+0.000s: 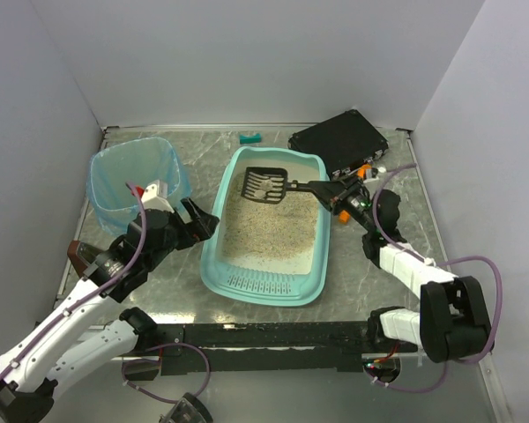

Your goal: Clean the litter box

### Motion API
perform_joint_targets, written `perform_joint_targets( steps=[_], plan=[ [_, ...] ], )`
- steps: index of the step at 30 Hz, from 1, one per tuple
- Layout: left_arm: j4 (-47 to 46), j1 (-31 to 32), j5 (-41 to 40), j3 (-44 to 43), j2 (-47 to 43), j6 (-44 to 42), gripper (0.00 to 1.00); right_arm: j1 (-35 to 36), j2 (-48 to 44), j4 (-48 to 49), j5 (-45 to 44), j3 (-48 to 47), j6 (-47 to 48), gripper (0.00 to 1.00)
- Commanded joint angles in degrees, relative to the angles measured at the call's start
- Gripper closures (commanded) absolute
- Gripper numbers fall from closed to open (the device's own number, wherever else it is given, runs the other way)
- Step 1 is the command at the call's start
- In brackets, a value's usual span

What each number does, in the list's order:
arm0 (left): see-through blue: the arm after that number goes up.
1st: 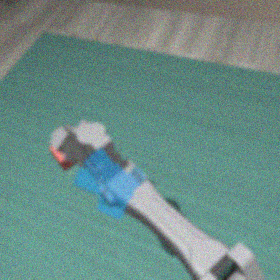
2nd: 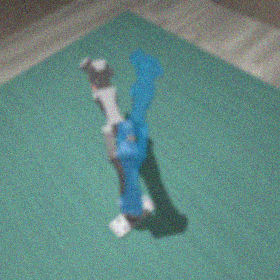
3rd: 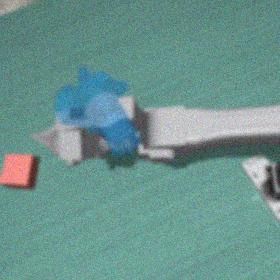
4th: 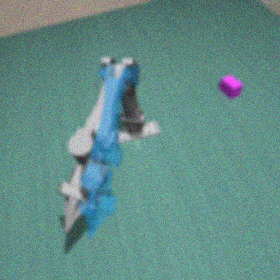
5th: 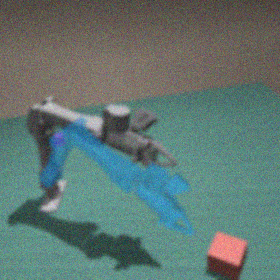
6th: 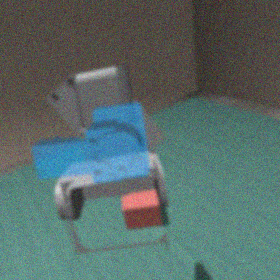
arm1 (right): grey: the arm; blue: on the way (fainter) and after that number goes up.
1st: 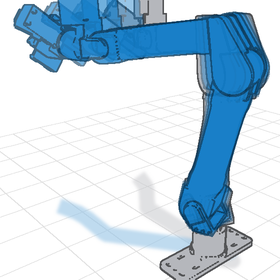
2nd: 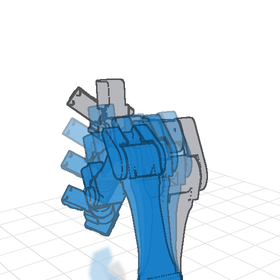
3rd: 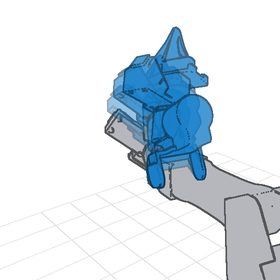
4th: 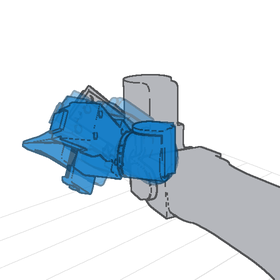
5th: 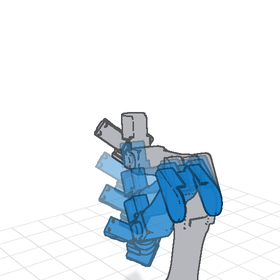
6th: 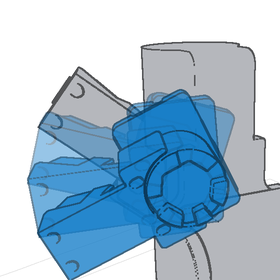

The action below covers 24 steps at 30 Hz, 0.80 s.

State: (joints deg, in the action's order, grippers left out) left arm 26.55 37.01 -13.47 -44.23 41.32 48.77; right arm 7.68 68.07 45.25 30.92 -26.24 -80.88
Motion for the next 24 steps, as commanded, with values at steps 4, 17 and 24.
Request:
perform_joint_targets(
  steps=[4, 17, 24],
  plan=[
    [-0.3, 0.3, -1.9, 1.8, -1.6, 2.0, 0.03, 8.7, 5.6, -8.3, 0.0, -15.6, 0.3, 1.0],
    [0.8, 0.3, -2.7, 3.0, -4.8, 3.2, 0.03, 24.3, 20.7, -28.0, -14.0, -49.5, 4.6, 1.0],
    [1.7, 0.2, -3.0, 3.1, -5.5, 3.4, 0.03, 31.4, 36.0, -38.3, -16.1, -70.9, 18.6, 1.0]
  ],
)
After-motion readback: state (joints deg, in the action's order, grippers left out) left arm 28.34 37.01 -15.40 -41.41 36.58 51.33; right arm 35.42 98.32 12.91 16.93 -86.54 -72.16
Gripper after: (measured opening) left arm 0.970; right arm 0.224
